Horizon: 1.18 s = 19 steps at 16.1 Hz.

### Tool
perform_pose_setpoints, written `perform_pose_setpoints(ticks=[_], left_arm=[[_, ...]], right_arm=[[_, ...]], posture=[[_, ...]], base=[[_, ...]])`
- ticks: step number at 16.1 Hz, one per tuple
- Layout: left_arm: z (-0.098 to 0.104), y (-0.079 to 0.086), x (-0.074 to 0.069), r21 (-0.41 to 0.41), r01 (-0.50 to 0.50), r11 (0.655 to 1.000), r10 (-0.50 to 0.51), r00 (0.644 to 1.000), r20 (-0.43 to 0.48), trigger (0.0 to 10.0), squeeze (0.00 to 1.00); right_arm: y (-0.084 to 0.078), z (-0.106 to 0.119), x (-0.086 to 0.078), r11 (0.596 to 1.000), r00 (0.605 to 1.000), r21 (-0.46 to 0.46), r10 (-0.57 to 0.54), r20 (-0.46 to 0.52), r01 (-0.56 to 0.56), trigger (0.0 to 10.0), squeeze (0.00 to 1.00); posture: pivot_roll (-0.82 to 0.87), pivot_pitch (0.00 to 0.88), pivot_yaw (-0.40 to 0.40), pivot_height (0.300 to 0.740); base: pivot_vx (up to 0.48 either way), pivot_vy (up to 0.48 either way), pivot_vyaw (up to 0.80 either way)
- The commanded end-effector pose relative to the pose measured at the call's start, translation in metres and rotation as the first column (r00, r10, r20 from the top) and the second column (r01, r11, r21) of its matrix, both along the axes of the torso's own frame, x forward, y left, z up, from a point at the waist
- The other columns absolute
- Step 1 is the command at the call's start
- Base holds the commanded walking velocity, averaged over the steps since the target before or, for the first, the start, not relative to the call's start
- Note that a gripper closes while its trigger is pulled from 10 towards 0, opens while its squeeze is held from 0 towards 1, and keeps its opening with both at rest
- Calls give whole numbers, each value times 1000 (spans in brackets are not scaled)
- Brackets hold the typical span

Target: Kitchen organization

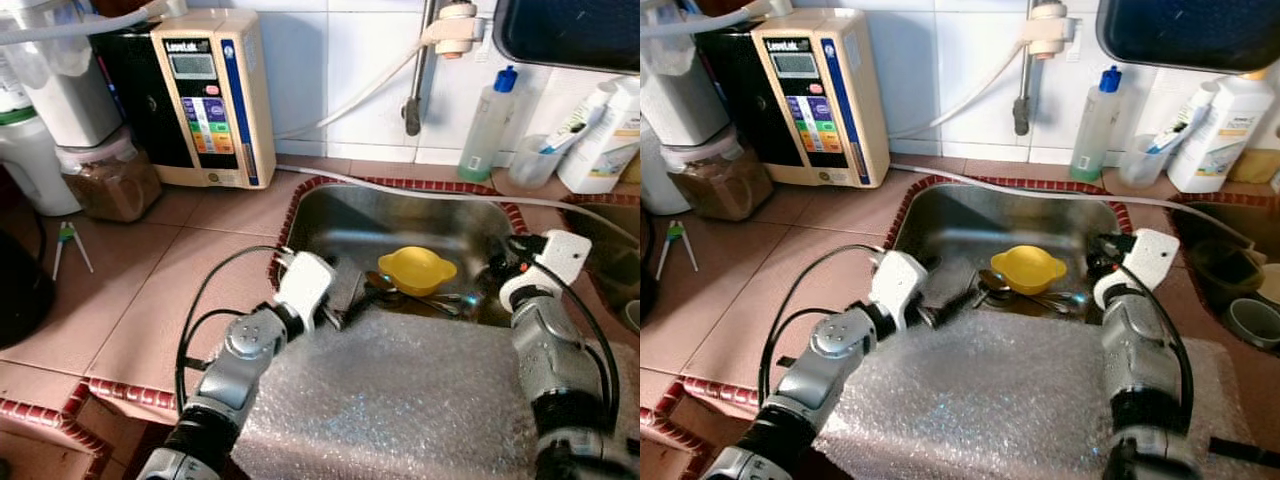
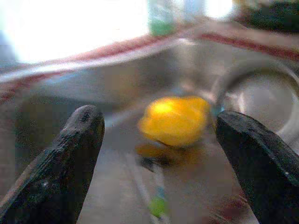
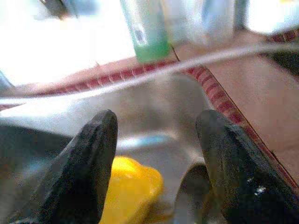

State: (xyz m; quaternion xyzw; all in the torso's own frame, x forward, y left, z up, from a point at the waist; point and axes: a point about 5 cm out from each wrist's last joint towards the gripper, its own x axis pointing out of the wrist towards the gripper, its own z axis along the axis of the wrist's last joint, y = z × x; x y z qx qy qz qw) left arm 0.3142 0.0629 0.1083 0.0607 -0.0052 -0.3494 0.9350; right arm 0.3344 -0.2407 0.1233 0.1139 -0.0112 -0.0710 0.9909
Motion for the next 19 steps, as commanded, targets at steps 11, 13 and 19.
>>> perform_pose_setpoints(ticks=[11,13,19], left_arm=[[49,76,29,-92,-478,873,484,830,278,10000,1000],[36,95,27,13,-509,860,482,822,303,10000,1000],[-18,106,-29,129,-480,868,443,865,237,10000,0]], right_arm=[[24,52,-90,912,975,-408,121,185,-36,10000,1000],[40,46,-104,918,976,-388,155,153,-85,10000,1000],[35,35,-126,921,986,-375,145,79,-105,10000,1000]], posture=[[29,0,21,740],[37,0,18,740],[61,0,16,740]], base=[[0,0,0],[0,0,0],[0,0,0]])
